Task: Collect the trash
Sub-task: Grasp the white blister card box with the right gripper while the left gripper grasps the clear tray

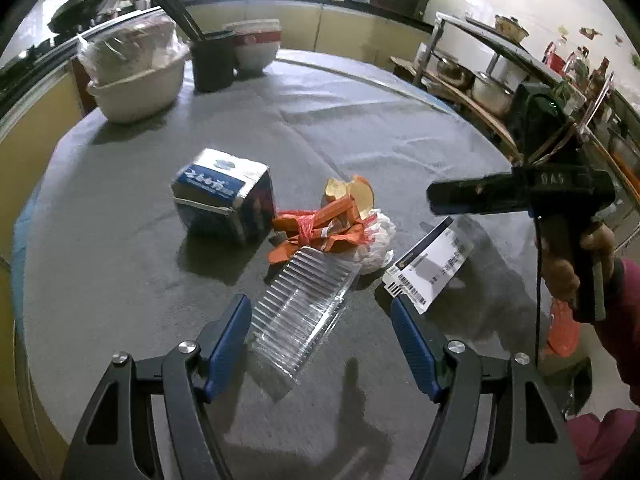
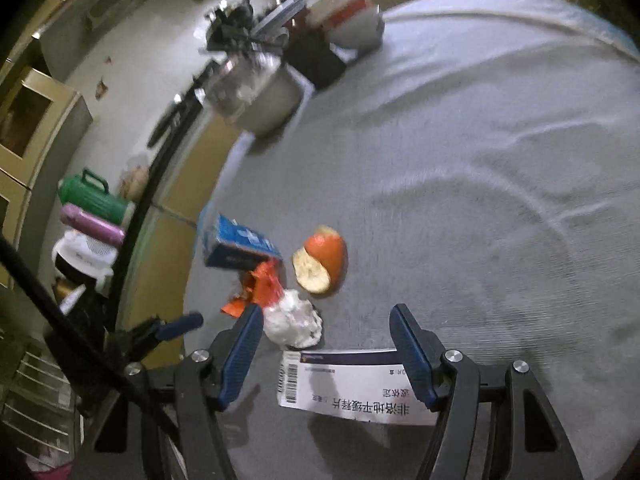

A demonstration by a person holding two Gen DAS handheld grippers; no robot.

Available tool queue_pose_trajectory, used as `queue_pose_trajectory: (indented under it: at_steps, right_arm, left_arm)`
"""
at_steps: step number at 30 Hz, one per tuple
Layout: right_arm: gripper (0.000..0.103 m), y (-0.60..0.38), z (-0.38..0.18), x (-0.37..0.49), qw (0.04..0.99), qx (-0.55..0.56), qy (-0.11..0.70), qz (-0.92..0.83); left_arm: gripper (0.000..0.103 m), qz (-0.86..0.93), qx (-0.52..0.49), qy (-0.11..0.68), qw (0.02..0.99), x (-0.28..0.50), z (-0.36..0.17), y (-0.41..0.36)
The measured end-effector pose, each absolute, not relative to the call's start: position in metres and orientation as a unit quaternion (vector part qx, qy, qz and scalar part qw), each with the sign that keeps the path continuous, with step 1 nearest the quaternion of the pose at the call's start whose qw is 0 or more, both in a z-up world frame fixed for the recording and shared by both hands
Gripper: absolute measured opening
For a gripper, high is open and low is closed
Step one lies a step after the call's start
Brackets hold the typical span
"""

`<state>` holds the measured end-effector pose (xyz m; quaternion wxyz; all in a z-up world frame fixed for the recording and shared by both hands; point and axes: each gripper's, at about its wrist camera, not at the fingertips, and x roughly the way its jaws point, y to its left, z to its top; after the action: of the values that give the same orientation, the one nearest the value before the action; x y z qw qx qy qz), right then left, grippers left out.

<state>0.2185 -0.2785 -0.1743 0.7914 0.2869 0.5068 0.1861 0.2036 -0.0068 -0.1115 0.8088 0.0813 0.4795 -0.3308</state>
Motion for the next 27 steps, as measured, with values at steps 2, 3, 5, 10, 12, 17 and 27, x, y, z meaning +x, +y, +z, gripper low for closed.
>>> queue_pose_trajectory:
  at_steps: [2, 3, 5, 10, 12, 17, 27]
  right_arm:
    - [0.069, -0.269, -0.182, 0.218, 0.778, 0.271, 0.531, 0.198]
    - [0.069, -0.266, -0.184, 0.216, 0.774, 0.261, 0.54, 0.201]
    - [0.069, -0.258, -0.183, 0.205, 0.765, 0.237, 0.56, 0.212]
    - [0.069, -0.239, -0.17, 0.17, 0.756, 0.181, 0.578, 0.249]
    - [0.069, -0.231, -0.164, 0.159, 0.765, 0.15, 0.575, 0.247]
    - [0.07, -0.208, -0.171, 0.154, 0.789, 0.07, 0.573, 0.212]
    - [0.052, -0.184, -0.182, 0.147, 0.821, -0.008, 0.55, 0.153]
  left_arm:
    - [0.073, -0.334, 0.079, 0.475, 0.81, 0.204, -0.113, -0.006]
    - [0.072, -0.341, 0.072, 0.474, 0.809, 0.203, -0.112, -0.004]
    - [0.058, -0.343, 0.066, 0.474, 0.808, 0.202, -0.111, 0.0]
    - [0.05, -0.354, 0.063, 0.473, 0.804, 0.19, -0.106, 0.008]
    - [0.052, -0.352, 0.072, 0.47, 0.806, 0.183, -0.103, 0.008]
    - [0.069, -0.31, 0.11, 0.465, 0.822, 0.188, -0.102, 0.01]
    - [0.069, -0.328, 0.118, 0.488, 0.8, 0.21, -0.127, -0.003]
